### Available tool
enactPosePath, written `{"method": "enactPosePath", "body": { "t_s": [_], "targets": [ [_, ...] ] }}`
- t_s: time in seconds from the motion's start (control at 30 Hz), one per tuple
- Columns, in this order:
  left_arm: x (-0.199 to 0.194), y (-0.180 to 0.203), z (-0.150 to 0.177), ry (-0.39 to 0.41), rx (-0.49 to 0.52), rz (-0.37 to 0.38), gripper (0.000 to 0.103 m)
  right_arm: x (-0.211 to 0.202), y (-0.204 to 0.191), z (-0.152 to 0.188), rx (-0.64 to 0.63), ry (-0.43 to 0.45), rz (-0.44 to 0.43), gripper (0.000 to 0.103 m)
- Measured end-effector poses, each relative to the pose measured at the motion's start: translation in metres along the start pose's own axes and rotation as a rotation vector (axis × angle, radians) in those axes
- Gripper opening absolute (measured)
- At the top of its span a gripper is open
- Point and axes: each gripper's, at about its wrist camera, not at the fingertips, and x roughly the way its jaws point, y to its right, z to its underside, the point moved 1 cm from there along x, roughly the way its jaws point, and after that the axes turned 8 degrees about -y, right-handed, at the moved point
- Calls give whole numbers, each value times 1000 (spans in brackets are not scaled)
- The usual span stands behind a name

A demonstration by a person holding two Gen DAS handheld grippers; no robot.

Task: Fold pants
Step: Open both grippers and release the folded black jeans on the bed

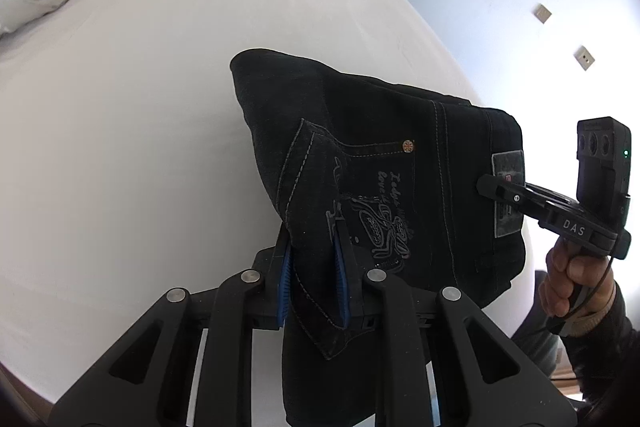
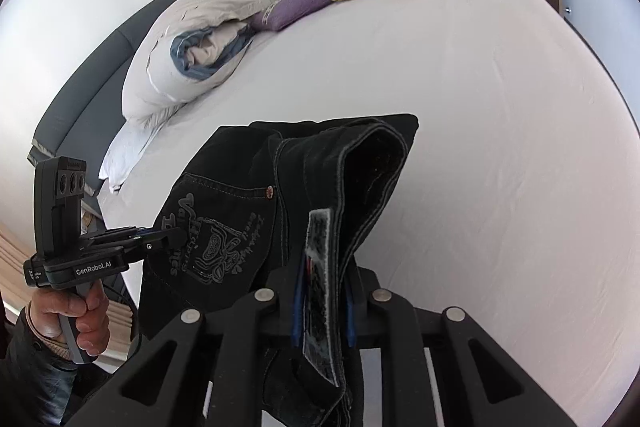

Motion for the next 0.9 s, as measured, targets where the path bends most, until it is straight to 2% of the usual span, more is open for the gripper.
{"method": "enactPosePath", "body": {
  "t_s": [0.3, 0.47, 0.6, 0.67, 0.83, 0.9],
  "targets": [
    [50, 20, -79, 13, 52, -90, 17, 22, 65, -81, 26, 6, 44, 17],
    [86, 32, -100, -5, 91, -171, 17, 43, 100, -104, 59, -17, 73, 17],
    [104, 25, -107, -15, 90, -201, 17, 67, 124, -106, 91, -64, 95, 18],
    [109, 25, -106, -16, 99, -205, 17, 74, 134, -101, 110, -76, 90, 21],
    [117, 42, -100, -7, 118, -240, 21, 74, 148, -92, 161, -55, 79, 47],
    [115, 43, -97, 0, 117, -245, 21, 66, 148, -89, 160, -45, 93, 51]
  ]
}}
